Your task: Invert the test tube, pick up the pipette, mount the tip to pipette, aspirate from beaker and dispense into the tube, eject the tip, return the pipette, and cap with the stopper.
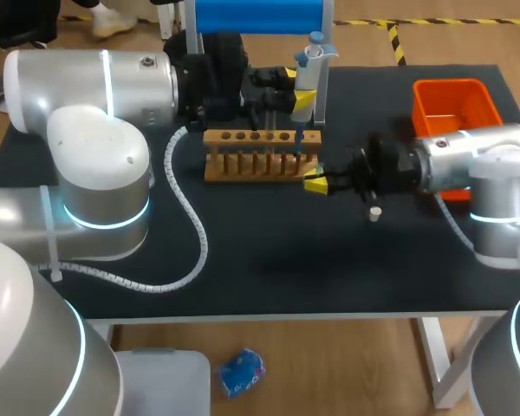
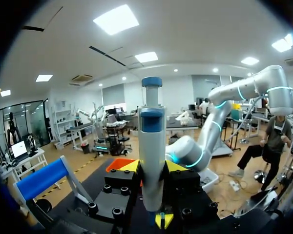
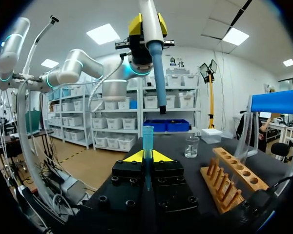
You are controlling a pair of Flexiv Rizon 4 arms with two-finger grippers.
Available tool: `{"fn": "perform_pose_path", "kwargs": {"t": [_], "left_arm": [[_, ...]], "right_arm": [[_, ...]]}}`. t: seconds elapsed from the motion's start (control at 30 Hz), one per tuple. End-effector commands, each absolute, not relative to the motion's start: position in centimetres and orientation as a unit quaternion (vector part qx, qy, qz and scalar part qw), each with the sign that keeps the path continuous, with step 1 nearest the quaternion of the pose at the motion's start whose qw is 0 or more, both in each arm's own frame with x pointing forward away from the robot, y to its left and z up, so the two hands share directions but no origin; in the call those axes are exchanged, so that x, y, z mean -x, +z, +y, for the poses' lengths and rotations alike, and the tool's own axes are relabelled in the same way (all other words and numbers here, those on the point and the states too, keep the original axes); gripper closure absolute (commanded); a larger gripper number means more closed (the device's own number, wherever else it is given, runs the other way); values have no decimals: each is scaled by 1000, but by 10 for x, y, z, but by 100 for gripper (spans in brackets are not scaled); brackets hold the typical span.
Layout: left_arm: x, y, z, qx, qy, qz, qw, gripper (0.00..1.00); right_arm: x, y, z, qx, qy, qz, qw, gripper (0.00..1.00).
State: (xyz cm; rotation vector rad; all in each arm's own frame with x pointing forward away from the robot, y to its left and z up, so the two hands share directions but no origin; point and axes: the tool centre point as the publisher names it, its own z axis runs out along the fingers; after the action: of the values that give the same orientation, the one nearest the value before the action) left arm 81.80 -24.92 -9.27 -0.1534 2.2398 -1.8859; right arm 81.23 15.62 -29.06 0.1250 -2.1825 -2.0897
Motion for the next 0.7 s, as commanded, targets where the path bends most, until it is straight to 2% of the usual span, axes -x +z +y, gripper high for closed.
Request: {"fn": "perform_pose_path", "kwargs": {"t": [0.03, 0.7], "left_arm": [[-818, -93, -249, 52, -641, 758, 105, 100], [-818, -93, -249, 52, -641, 758, 105, 100]], "right_arm": [[-819, -293, 166, -44, -689, -721, 62, 100], [-831, -296, 179, -58, -686, -723, 64, 100]]}}
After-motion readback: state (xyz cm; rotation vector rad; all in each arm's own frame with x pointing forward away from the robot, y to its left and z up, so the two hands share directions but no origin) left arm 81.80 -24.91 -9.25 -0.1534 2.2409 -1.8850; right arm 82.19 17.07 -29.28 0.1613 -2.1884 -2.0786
